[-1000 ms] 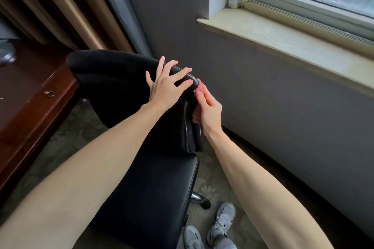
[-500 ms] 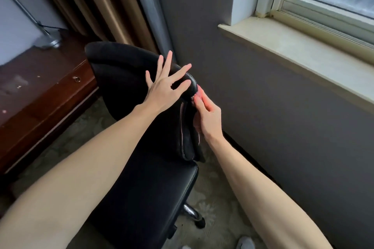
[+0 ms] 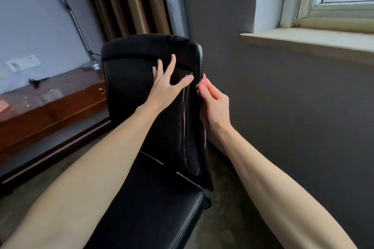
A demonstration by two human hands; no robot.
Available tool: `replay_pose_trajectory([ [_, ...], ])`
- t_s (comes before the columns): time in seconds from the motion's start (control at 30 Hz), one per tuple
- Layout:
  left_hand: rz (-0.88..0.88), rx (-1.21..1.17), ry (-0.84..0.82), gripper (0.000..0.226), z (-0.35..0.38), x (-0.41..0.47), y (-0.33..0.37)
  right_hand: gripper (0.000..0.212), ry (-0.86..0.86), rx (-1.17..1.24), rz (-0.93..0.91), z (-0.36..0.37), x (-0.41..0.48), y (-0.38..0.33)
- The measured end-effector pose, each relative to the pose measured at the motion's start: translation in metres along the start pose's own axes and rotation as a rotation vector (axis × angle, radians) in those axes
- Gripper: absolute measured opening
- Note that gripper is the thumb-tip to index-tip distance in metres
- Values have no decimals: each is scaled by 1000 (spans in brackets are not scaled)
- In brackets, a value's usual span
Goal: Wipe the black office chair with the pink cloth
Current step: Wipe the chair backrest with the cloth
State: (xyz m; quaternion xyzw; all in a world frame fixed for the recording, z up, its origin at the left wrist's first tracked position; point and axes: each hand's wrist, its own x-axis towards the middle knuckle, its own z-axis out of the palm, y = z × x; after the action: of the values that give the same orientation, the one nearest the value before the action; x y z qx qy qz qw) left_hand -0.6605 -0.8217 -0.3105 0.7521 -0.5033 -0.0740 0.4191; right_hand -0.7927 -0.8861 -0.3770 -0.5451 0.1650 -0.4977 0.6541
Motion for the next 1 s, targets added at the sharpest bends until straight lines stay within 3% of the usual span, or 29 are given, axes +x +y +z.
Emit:
replay_pose_trajectory([
  [0.23, 155, -62, 110, 66, 21, -15, -20, 40, -24, -36, -156, -15, -4, 32],
  [0.53, 241, -58, 82, 64, 22, -33, -28, 36, -102, 147, -266, 6, 23, -30],
  [0.87, 249, -32, 128, 70, 38, -33, -31, 38, -149, -94, -214, -40, -40, 76],
  [1.0, 244, -6, 124, 71, 36, -46, -30, 38, -124, -103, -251, -36, -42, 64],
])
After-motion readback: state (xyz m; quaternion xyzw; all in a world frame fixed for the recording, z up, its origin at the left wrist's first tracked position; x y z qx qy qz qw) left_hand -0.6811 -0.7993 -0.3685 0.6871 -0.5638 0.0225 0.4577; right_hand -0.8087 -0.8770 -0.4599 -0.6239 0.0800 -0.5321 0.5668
